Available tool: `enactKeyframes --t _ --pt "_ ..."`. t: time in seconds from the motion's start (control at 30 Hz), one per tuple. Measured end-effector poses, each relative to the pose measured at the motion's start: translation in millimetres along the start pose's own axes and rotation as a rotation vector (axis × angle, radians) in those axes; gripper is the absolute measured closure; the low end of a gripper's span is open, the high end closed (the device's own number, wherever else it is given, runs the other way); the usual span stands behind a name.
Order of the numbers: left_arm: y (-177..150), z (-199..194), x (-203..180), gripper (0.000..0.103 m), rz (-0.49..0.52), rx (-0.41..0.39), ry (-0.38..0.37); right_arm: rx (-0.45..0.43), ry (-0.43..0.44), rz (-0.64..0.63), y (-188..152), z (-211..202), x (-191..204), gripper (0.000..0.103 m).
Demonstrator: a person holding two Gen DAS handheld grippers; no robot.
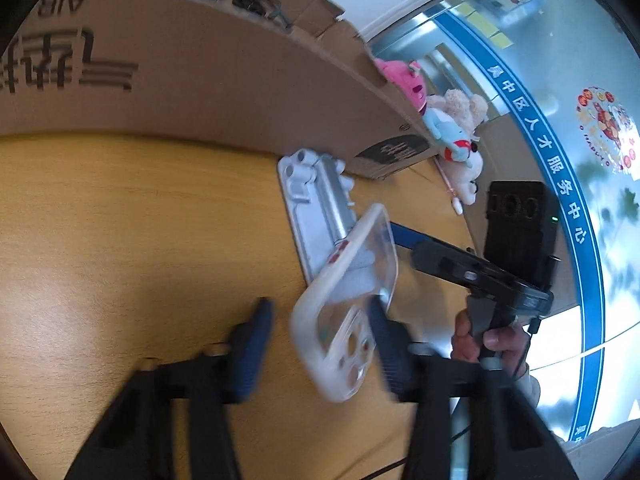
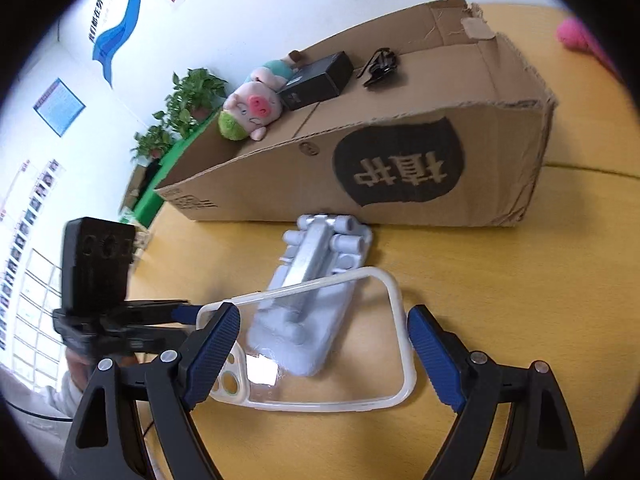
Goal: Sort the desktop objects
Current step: 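Move the right gripper back to the clear phone case on the table, then close the right gripper on the phone case rim and lift it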
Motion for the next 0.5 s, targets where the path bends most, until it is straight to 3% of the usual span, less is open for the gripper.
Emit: enactKeyframes --t 0.07,0.2,0.4,0.5 --pt "1 -2 0 0.072 0.017 -0.007 0.002 -0.015 0.040 -0.006 -3 -2 10 0.016" --pt "8 -14 -9 0.074 0.134 -0.031 0.044 -0.030 0.032 -0.010 -9 -5 14 0.016" --pt "18 -55 -40 0.073 0.421 -0.132 0.107 -0.091 0.103 -0.040 -13 -23 39 0.016" --pt "10 -68 -39 0.071 0.492 -0.140 0.114 -0.125 0.131 -0.076 -18 -35 55 0.016"
Point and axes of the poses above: each gripper's, at about its wrist camera, not at the fingertips, and z roughly the way its jaws point, x to its left, y to its top, the point moved 10 cm from there along z, roughly the way its jaws point, and after that the axes turned 2 degrees about -y, right-handed, at the moved point
